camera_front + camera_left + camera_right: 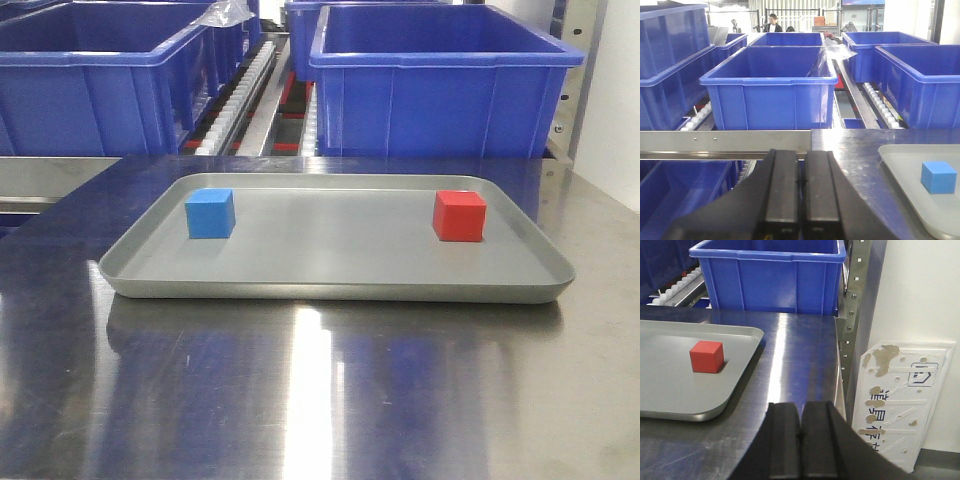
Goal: Sort and place red and blue blocks on shelf
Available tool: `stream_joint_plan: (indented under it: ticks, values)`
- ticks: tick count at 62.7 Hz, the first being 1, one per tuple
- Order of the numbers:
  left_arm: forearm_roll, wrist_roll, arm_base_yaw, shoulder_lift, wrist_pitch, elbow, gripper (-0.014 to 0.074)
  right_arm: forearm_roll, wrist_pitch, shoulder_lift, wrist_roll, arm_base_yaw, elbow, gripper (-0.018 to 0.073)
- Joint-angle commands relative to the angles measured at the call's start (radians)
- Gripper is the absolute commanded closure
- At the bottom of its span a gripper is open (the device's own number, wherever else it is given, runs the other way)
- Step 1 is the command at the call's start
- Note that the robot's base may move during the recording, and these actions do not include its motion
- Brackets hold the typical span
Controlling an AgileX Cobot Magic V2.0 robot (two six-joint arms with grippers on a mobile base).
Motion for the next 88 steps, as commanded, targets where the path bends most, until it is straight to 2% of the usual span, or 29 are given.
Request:
stream_joint_plan:
  ticks: [1,38,56,72,79,88]
  values:
    - [-0.008,-0.006,0.000,-0.021,-0.085,0.044,0.0472,-0.010,-0.093,-0.021,-0.005,-0.002,-0.022,0.0492]
    - [-0.008,-0.006,0.000,-0.021,-0.085,0.044,0.0472,-0.010,-0.103,-0.021,-0.005,-0.002,-0.024,0.0492]
    - [-0.008,-0.006,0.000,-0.021,-0.085,0.044,0.0472,-0.010,-0.023,-0.021,-0.005,-0.002,-0.108,0.0492]
    - [-0.008,-0.006,0.000,-0.021,-0.085,0.044,0.0472,-0.011,0.241,0.075,-0.016,-0.002,-0.252,0.0492]
    - [-0.008,-0.006,0.000,-0.021,-0.085,0.044,0.0472,-0.011,0.271,0.159,-0.040,-0.002,-0.302,0.0492]
    - [-0.008,-0.006,0.000,-0.021,-0.085,0.044,0.0472,-0.008,0.233,0.276,-0.041,-0.002,-0.374,0.0492]
